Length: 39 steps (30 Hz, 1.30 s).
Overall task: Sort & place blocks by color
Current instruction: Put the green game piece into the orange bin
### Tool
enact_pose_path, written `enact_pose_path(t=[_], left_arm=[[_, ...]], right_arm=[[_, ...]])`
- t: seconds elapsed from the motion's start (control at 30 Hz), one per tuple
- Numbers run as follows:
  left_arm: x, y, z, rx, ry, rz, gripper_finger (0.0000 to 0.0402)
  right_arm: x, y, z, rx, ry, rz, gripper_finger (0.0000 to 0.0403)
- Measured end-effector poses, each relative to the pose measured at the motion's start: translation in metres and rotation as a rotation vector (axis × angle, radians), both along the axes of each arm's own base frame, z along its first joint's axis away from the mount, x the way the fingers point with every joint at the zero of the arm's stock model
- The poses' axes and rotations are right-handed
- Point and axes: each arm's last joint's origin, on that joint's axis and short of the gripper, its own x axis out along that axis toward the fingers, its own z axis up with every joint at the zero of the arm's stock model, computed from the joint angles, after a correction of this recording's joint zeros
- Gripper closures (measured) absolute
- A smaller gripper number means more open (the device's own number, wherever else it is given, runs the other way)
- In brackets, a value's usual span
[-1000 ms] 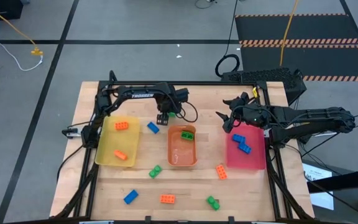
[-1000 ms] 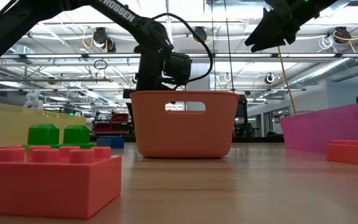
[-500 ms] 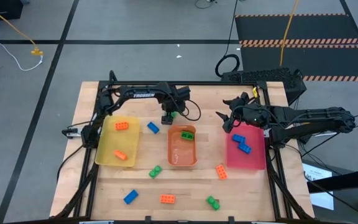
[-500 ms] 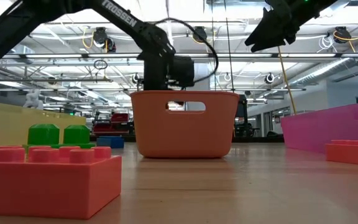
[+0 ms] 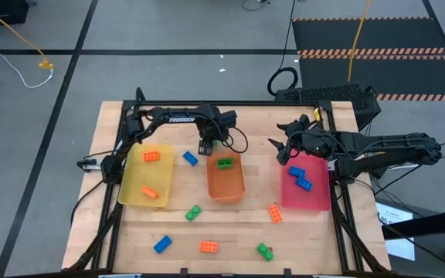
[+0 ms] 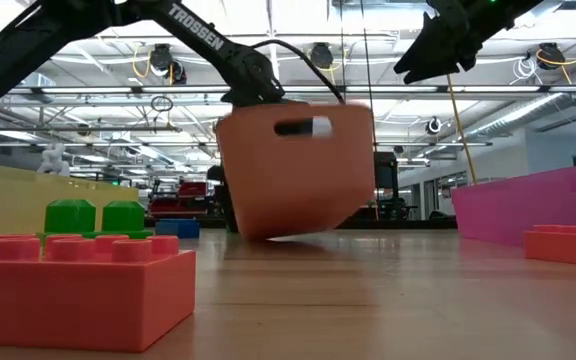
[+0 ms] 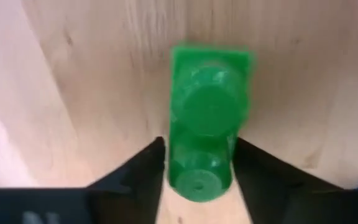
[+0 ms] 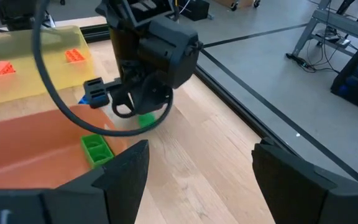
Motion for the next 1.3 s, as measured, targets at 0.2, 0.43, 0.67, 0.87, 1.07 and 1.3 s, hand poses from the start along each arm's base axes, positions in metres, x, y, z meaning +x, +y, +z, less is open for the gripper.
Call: enact_pose_path(t=[0.2, 0.43, 0.67, 0.87, 1.07, 1.3], left_arm=[[0.000, 0.000, 0.001, -0.007, -0.004, 0.000, 0.0273], [-0.005, -0.001, 0.005, 0.049, 0.053, -0.006, 0.0242], [-0.009, -0.001, 0.029, 0.083, 0.002, 0.000, 0.0242], [-0.016, -0.003, 0.058, 0.121, -0.067, 0.030, 0.0311], [-0.019, -0.004, 0.070, 0.115, -0.104, 0.030, 0.0382], [-0.014, -0.002, 0.051, 0.068, -0.064, 0.003, 0.0320]], right_arm=[[0.000, 0.000, 0.000, 0.001, -0.001, -0.001, 0.0133], [0.000, 0.000, 0.000, -0.001, 0.000, -0.001, 0.0133], [0.000, 0.000, 0.000, -0.001, -0.001, -0.002, 0.0133], [0.000, 0.000, 0.000, 0.000, -0.001, -0.003, 0.0133], [0.000, 0.000, 0.000, 0.006, -0.005, -0.005, 0.0133], [0.000, 0.000, 0.000, 0.008, -0.005, -0.003, 0.0133]])
